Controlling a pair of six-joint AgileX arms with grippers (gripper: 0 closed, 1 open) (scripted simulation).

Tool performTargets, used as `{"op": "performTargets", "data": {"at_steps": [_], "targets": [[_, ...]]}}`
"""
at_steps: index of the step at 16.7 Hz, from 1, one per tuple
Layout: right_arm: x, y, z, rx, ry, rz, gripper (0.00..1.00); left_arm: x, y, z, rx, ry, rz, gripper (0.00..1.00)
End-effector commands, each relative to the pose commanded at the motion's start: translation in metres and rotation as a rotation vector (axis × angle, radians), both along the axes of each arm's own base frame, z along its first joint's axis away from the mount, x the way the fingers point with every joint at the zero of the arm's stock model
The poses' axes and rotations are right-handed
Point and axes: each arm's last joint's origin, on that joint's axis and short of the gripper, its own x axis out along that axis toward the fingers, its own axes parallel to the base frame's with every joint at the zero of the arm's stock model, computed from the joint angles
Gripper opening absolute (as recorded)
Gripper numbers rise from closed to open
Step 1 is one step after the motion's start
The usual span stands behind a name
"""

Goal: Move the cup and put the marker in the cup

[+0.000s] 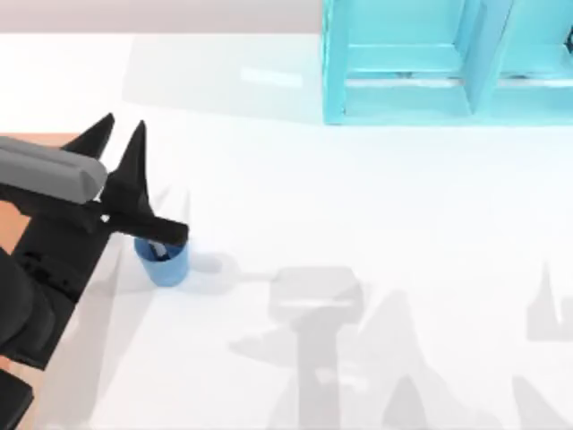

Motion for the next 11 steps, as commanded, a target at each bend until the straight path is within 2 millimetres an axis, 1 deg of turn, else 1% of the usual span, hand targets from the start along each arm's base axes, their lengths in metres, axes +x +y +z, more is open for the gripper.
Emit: {"op": "performTargets", "data": {"at_steps": [5,6,11], "targets": [[0.0000,0.0000,0.0000,0.000,0.000,0.000,1.00,0.0000,0.0000,0.0000,0.000,0.000,0.000,0.98],[0.0000,0.0000,0.0000,0.000,0.000,0.000,1.00,0.0000,0.0000,0.0000,0.000,0.000,0.000,1.00],[0.0000,0.0000,0.0000,0.000,0.000,0.000,1.00,0.0000,0.0000,0.0000,0.000,0.000,0.000,1.00]]}}
